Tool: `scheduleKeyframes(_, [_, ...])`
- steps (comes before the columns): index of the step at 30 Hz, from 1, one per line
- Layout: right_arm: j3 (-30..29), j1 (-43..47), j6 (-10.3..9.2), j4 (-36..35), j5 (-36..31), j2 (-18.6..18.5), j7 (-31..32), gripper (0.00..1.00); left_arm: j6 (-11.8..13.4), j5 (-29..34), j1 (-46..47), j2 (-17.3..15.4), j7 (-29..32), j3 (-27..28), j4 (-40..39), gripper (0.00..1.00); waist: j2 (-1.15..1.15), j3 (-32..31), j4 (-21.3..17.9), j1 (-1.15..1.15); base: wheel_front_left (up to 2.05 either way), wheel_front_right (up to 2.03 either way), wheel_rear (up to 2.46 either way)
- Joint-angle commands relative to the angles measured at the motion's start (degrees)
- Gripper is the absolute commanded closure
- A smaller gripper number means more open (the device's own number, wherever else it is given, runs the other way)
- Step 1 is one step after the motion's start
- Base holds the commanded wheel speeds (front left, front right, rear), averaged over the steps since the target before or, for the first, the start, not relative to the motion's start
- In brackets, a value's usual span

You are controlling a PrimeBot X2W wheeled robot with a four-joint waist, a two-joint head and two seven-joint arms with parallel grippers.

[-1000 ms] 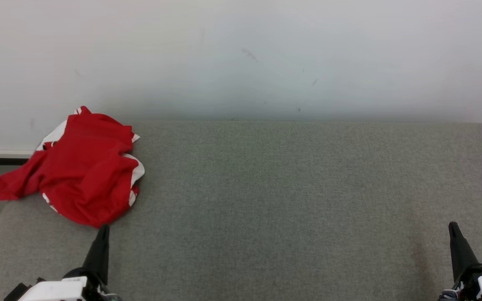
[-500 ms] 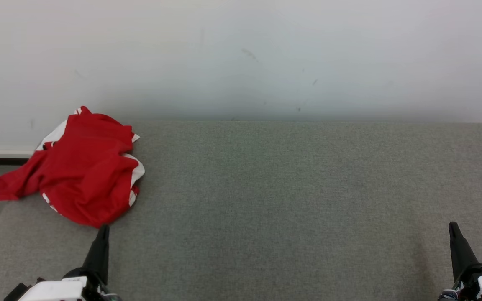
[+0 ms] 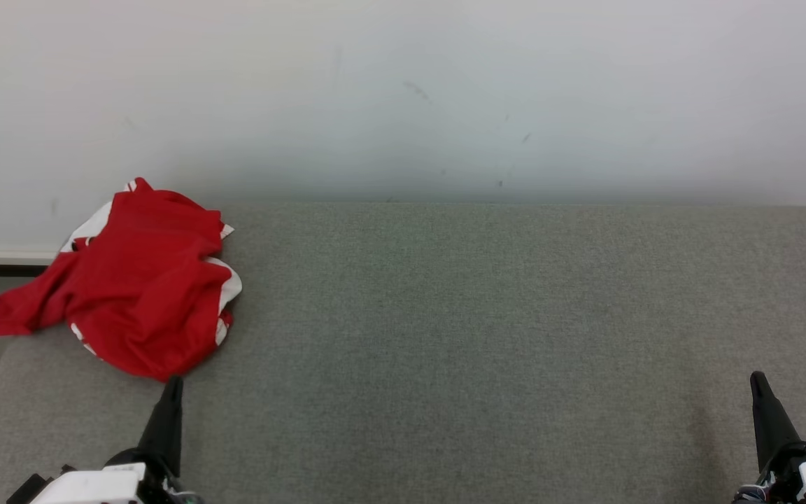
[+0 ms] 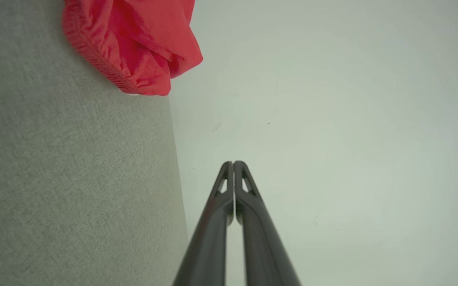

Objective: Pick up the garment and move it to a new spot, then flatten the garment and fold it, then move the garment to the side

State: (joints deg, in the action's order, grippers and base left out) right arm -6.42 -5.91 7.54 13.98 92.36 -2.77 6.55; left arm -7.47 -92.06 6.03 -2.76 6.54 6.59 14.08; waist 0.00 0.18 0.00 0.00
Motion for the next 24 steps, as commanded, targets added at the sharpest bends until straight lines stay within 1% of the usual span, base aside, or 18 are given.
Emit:
scheduleKeyframes(1, [-0.2,-0.8,-0.11,0.1,0.1,-0.2,0.1,1.0,-0.2,-0.7,0.6,-0.2,0.2,0.0,0.0,1.0,0.0,0.0,0.0,0.0,0.0,0.0,0.0])
scheduleKeyframes(21, [-0.2,-0.8,-0.11,0.1,0.1,-0.2,0.1,1.0,-0.2,-0.7,0.6,-0.2,0.1,0.0,0.0,1.0,0.0,0.0,0.0,0.0,0.0,0.0,0.0])
scheduleKeyframes(22, [0.0,0.1,0.0,0.1,0.0,0.0,0.0,0.0,0.0,0.0,-0.1,0.0,0.0,0.0,0.1,0.0,0.0,0.0,0.0,0.0,0.0,0.0,0.0])
scheduleKeyframes(24, [0.1,0.7,0.0,0.8,0.0,0.2,-0.2,0.0,0.0,0.1,-0.7,0.2,-0.2,-0.2,0.8,0.0,0.0,0.0,0.0,0.0,0.0,0.0,0.0])
